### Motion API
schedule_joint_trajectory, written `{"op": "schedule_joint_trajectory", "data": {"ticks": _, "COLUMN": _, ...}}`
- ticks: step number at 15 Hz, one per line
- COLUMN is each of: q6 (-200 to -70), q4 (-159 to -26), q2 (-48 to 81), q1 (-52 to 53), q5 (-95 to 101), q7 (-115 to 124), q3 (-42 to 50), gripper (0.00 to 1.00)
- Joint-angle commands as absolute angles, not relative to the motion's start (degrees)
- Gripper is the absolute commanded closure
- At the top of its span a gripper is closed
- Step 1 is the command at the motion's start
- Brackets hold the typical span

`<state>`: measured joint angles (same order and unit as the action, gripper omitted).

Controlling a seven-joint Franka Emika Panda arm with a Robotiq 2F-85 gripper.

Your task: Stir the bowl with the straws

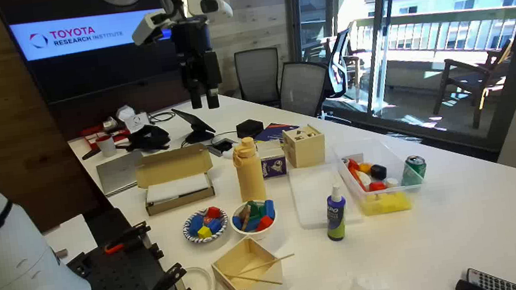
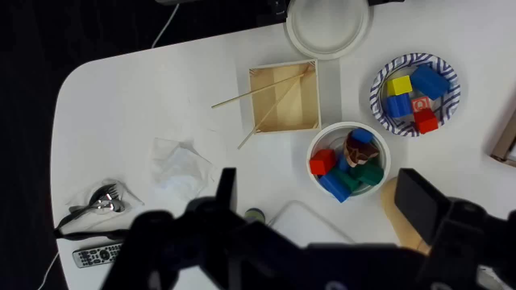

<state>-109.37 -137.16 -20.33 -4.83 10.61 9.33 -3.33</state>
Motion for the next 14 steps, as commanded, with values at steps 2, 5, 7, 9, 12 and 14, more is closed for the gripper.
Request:
{"op": "schedule_joint_trajectory", "data": {"ticks": 2, "q6": -109.22, "q4": -137.07, "q2": -20.30, "q1": -3.96, "q5": 10.86, "q7": 9.57, "q3": -2.54, "gripper": 0.00}}
{"op": "schedule_joint_trajectory", "data": {"ticks": 5, "q6": -114.01, "q4": -138.39, "q2": -17.74, "q1": -5.13, "q5": 12.28, "q7": 17.47, "q3": -3.56, "gripper": 0.00}}
{"op": "schedule_joint_trajectory", "data": {"ticks": 7, "q6": -122.34, "q4": -141.26, "q2": -14.89, "q1": -6.33, "q5": 13.89, "q7": 24.97, "q3": -3.49, "gripper": 0.00}}
{"op": "schedule_joint_trajectory", "data": {"ticks": 9, "q6": -130.49, "q4": -144.54, "q2": -11.23, "q1": -7.78, "q5": 16.06, "q7": 32.50, "q3": -3.03, "gripper": 0.00}}
{"op": "schedule_joint_trajectory", "data": {"ticks": 12, "q6": -142.32, "q4": -149.82, "q2": -6.31, "q1": -10.41, "q5": 21.85, "q7": 44.37, "q3": -1.65, "gripper": 0.00}}
{"op": "schedule_joint_trajectory", "data": {"ticks": 14, "q6": -148.32, "q4": -152.48, "q2": -3.18, "q1": -11.99, "q5": 26.62, "q7": 52.37, "q3": 0.63, "gripper": 0.00}}
